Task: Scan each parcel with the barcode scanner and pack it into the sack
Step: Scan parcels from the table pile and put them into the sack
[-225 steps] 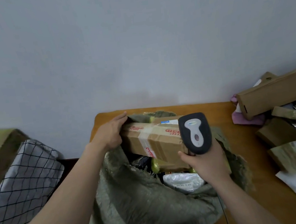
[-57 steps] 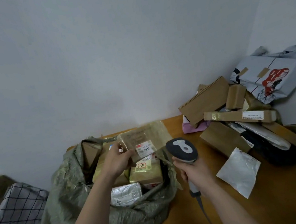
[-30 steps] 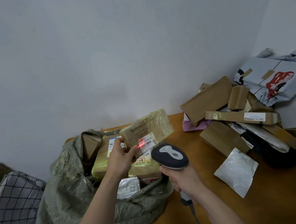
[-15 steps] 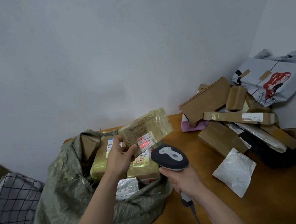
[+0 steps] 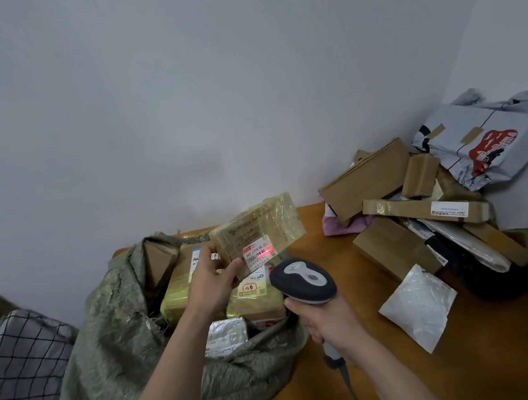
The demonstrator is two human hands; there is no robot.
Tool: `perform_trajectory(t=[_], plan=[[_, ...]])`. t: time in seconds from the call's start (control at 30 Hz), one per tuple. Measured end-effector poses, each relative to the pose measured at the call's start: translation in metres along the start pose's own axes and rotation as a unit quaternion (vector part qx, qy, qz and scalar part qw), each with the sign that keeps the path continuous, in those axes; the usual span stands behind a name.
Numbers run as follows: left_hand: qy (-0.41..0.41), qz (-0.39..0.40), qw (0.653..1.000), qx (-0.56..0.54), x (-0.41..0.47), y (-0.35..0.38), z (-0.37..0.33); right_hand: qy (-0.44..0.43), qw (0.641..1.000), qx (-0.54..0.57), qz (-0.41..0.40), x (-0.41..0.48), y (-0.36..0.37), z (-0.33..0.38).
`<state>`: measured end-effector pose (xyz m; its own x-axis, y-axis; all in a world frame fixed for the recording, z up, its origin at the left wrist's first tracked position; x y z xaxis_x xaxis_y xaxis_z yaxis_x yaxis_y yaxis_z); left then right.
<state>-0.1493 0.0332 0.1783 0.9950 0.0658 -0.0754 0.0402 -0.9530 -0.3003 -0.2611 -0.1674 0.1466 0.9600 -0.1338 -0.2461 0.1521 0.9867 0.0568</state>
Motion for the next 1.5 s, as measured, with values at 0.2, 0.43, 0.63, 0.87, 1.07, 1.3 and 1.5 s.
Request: perform_trajectory(t=[0.2, 0.43, 0.63, 0.87, 1.07, 1.3, 1.5], plan=[[-0.041, -0.009, 0.999, -0.026, -0.001, -0.005, 0.013, -0.014, 0.999, -0.037, 0.009, 0.003, -0.002, 0.001], [-0.075, -0.012, 0.996, -0.038, -0.006, -0.038, 0.047, -0.002, 0.998, -0.017, -0.056, 0.018, -0.006, -0.005], [-0.151, 0.020, 0.985, -0.083, -0.007, -0.078, 0.078, 0.035, 0.999, 0.007, 0.010, 0.029, 0.024, -0.008], [-0.116, -0.045, 0.991, 0.057, 0.011, -0.120, 0.095, 0.041, 0.999, 0.000, 0.023, 0.035, 0.066, -0.018], [-0.118, -0.021, 0.857, 0.501, 0.044, -0.156, 0.151, 0.011, 0.998, -0.039, -0.046, 0.048, 0.090, -0.026], [-0.185, -0.020, 0.832, 0.522, 0.057, -0.198, 0.210, 0.015, 0.995, -0.082, -0.048, 0.054, 0.114, -0.039], [-0.139, -0.129, 0.853, 0.487, 0.057, -0.238, 0.214, 0.008, 0.996, -0.088, -0.024, 0.060, 0.157, -0.044]])
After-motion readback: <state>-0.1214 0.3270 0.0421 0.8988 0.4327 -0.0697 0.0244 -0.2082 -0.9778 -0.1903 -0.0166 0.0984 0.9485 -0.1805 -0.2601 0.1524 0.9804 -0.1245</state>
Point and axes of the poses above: each hand's wrist, its own x-axis towards the middle knuckle, its own y-axis out of the palm, z = x × y, the point moved 6 cm from there along x, towards the middle knuckle, and after that the axes turned 5 degrees about -z, right-handed, at the moved point
